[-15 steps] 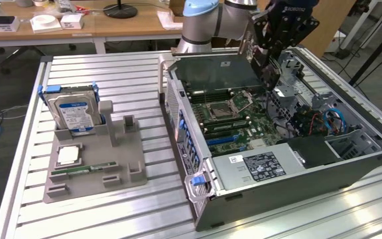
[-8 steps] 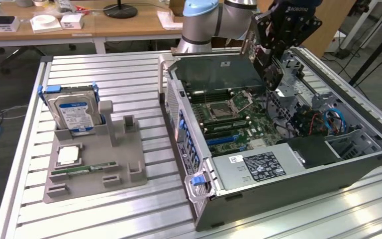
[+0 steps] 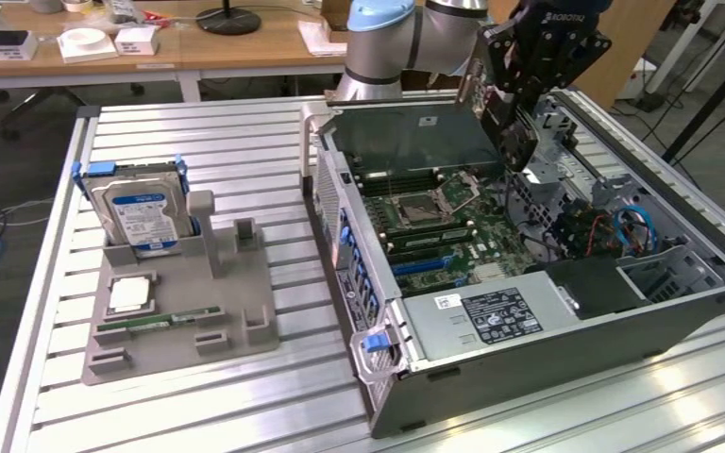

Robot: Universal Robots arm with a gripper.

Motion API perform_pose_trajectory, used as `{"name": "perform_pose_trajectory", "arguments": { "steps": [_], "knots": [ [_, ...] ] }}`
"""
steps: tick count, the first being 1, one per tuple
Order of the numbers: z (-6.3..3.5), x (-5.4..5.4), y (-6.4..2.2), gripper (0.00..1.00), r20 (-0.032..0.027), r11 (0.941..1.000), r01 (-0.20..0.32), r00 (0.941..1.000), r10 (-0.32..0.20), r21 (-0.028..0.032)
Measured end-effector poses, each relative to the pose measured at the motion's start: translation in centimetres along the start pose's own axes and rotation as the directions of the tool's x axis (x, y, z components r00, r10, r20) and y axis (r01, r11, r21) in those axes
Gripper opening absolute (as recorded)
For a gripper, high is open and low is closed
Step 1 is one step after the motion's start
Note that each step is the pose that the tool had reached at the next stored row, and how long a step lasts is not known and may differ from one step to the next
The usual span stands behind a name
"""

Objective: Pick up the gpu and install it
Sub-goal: 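Insert the gpu into the slot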

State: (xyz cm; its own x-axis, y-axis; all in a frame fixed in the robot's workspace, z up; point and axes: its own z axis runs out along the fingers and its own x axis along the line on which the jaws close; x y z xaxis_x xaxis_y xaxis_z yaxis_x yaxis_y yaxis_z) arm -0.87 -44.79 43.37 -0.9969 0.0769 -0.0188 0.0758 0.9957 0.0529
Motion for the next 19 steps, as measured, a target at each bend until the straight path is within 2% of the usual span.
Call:
{"name": "perform_pose_trajectory", "arguments": {
  "steps": [5,11,15,19],
  "knots": [
    [0.00,0.00,0.00,0.26,-0.0013,0.9997,0.025,0.9997,-0.025,-0.0005],
    [0.00,0.00,0.01,0.26,-0.0051,0.9952,0.098,0.9952,-0.098,-0.0021],
    [0.00,0.00,0.01,0.26,-0.0081,0.9875,0.158,0.9875,-0.158,-0.0037],
    [0.00,0.00,0.01,0.26,-0.0113,0.9753,0.221,0.9753,-0.221,-0.0054]
  ]
}}
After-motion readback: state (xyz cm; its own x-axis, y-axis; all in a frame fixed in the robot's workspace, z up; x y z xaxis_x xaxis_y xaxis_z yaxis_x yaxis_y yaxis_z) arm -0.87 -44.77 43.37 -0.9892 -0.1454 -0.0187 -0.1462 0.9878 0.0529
